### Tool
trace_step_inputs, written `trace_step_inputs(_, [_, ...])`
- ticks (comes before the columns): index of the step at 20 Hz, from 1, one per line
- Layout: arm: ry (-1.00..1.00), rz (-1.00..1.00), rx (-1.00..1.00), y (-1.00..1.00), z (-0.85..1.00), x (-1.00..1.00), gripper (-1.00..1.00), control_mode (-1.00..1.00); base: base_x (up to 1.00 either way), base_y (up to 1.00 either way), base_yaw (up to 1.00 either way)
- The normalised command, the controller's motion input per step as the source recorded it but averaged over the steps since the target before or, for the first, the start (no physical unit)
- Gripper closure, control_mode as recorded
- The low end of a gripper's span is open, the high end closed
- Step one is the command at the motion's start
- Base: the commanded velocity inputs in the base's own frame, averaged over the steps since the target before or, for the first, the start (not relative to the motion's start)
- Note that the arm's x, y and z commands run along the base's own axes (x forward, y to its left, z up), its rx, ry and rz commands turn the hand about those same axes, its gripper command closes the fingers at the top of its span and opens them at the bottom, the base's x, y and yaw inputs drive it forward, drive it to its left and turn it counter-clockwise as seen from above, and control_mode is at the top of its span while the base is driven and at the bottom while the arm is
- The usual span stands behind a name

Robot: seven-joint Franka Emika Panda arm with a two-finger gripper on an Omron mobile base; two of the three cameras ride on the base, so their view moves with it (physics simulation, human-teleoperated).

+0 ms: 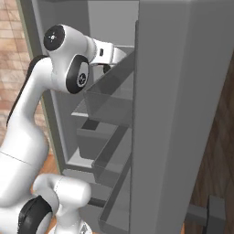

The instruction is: Place the liquors on the top shelf of the fridge to keep them out of children's reach, and place the cucumber on lower shelves for easy access.

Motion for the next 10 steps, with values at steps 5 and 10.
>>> trace_step_inputs(5, [-0.08,-0.04,0.00,-0.16,0.30,0.08,1.00,-1.00,0.00,0.00,0.00])
trace_step_inputs(10, [-0.21,-0.02,0.00,0.00,0.19,0.00,1.00,-1.00,0.00,0.00,0.00])
